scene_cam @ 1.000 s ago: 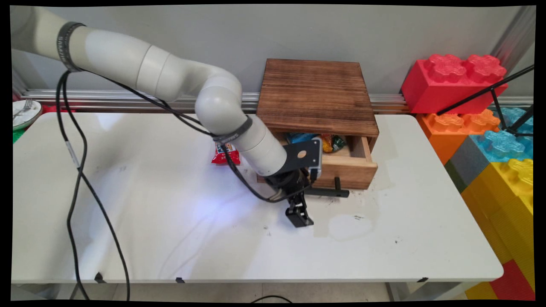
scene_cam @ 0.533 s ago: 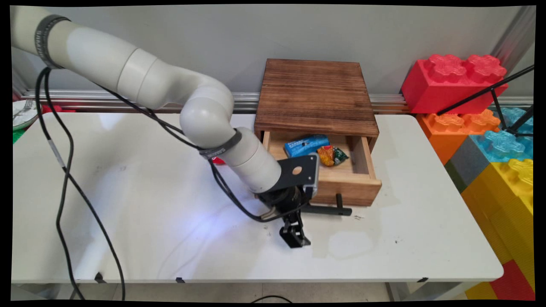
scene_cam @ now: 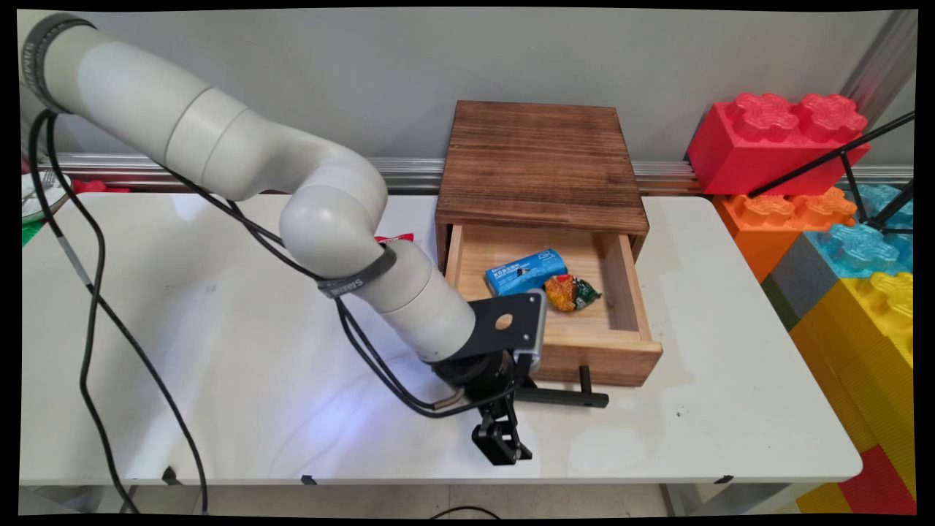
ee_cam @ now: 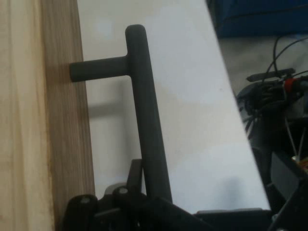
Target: Open the drawer
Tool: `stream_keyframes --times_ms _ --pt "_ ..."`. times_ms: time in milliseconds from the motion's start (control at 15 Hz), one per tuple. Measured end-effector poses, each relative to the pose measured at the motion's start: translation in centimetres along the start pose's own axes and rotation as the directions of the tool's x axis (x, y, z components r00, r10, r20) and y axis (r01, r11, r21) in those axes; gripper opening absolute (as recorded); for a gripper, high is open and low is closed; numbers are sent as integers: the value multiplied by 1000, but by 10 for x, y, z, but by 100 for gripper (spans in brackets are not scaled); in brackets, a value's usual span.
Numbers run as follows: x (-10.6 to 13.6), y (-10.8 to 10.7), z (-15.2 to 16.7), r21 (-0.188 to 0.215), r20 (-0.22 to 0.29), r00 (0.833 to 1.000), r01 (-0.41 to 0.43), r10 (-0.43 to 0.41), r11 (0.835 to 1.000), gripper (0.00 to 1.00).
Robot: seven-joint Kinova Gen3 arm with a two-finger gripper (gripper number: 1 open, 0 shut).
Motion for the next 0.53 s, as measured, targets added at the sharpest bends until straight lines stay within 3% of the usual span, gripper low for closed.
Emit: stream_keyframes --times_ms 533 --pt "3 32 -5 -42 -20 1000 -15 14 999 100"
